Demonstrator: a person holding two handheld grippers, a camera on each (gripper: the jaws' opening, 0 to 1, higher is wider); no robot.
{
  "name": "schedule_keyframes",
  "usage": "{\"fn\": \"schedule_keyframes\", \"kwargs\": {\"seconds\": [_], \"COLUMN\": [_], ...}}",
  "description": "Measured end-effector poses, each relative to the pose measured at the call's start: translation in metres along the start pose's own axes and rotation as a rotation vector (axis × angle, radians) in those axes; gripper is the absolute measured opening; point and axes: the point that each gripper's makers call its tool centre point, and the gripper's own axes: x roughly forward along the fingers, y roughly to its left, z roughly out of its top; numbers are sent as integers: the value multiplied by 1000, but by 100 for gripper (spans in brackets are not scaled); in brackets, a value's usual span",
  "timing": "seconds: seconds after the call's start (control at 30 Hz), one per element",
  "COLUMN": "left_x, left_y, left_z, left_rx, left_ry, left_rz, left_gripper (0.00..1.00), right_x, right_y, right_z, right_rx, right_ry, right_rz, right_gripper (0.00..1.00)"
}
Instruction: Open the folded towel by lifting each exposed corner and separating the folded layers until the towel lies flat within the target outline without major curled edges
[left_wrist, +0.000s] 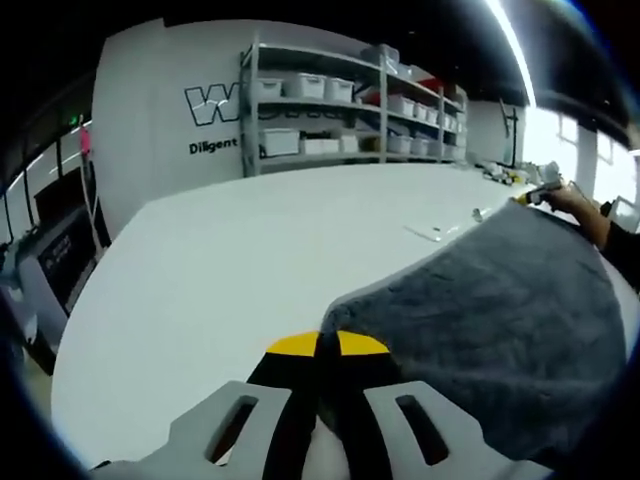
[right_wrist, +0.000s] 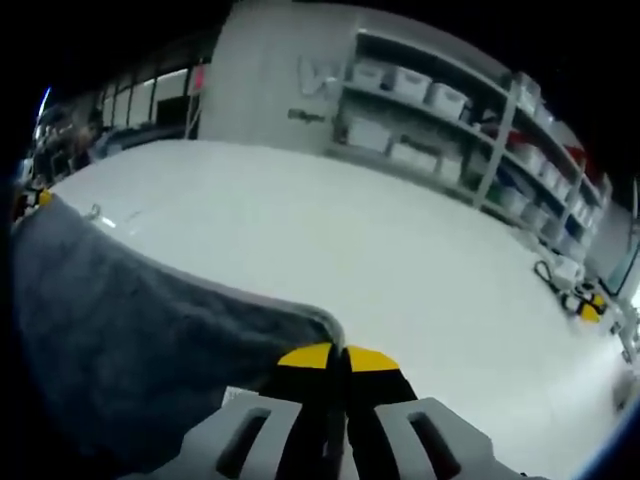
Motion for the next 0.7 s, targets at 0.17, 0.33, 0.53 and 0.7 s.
{"fn": "schedule_keyframes", "kwargs": {"seconds": [0.17, 0.33, 0.53, 0.7], "left_x": [-1, -2, -2, -1], "left_y": [0, 0, 0, 3], "left_z": [0, 0, 0, 0], "left_rx": [-1, 12, 7, 1], "left_ry": [0, -10, -13, -15], "left_rz": [3, 8, 9, 16], "left_gripper": [3, 3, 4, 6], "right_x": [1, 0, -1, -1], "right_y": [0, 1, 2, 0], "right_z": [0, 0, 0, 1], "right_rx": [15, 5, 6, 6], "right_ry": [-7, -17, -17, -23], "right_rz": [10, 8, 3, -1], "right_gripper": [0, 0, 0, 2]}}
